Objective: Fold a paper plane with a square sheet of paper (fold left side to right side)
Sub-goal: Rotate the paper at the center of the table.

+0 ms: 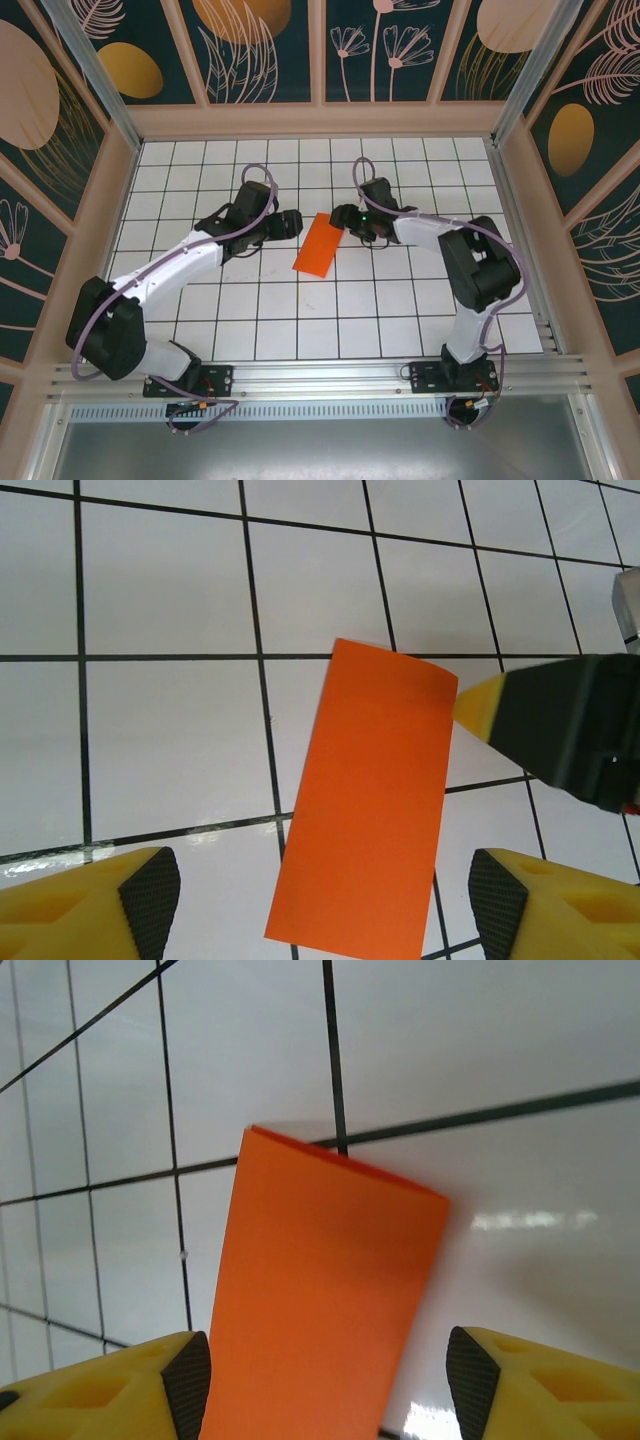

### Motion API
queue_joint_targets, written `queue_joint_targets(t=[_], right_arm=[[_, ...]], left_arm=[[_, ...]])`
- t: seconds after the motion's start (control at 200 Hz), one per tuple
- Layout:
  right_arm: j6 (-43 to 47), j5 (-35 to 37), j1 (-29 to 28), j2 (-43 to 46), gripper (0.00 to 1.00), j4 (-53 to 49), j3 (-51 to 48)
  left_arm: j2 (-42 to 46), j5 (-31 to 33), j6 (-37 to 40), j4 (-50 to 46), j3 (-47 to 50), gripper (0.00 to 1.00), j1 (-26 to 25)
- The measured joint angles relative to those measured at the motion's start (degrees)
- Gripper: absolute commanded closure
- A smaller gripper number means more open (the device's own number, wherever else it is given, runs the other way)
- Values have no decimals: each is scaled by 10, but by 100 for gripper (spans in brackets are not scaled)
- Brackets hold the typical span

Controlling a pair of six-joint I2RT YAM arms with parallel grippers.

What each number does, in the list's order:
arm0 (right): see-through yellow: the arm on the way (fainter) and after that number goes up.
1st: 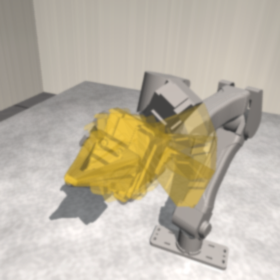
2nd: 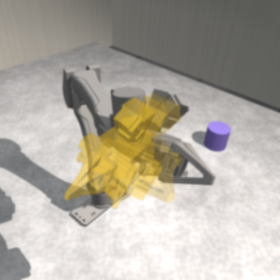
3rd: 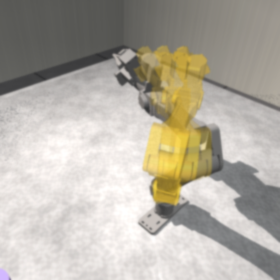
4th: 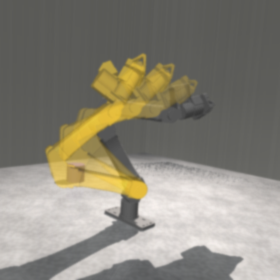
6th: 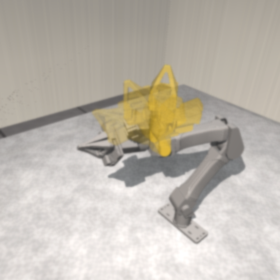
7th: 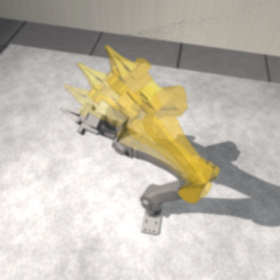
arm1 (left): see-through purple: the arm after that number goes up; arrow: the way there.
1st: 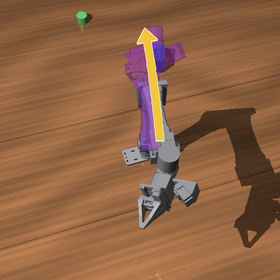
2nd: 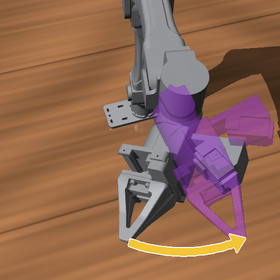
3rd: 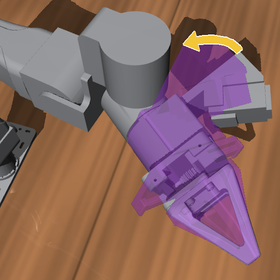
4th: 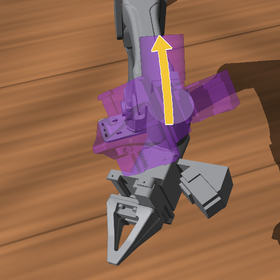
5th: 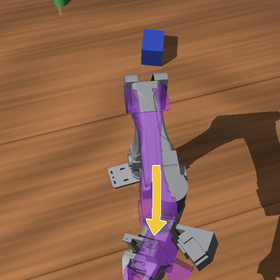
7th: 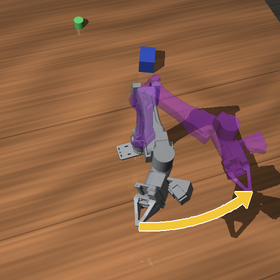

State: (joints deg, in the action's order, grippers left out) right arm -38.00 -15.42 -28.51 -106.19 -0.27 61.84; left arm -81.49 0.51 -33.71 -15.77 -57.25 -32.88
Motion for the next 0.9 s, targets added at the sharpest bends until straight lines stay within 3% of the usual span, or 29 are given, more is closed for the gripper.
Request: queue_joint_targets(t=[0.235, 0.901], right_arm=[[-3, 46, -15, -52, 30, -52, 56], [56, 56, -44, -108, 30, -97, 156]], left_arm=[[18, 22, 2, 7, 9, 19, 0], [44, 40, 3, 22, 56, 13, 3]])
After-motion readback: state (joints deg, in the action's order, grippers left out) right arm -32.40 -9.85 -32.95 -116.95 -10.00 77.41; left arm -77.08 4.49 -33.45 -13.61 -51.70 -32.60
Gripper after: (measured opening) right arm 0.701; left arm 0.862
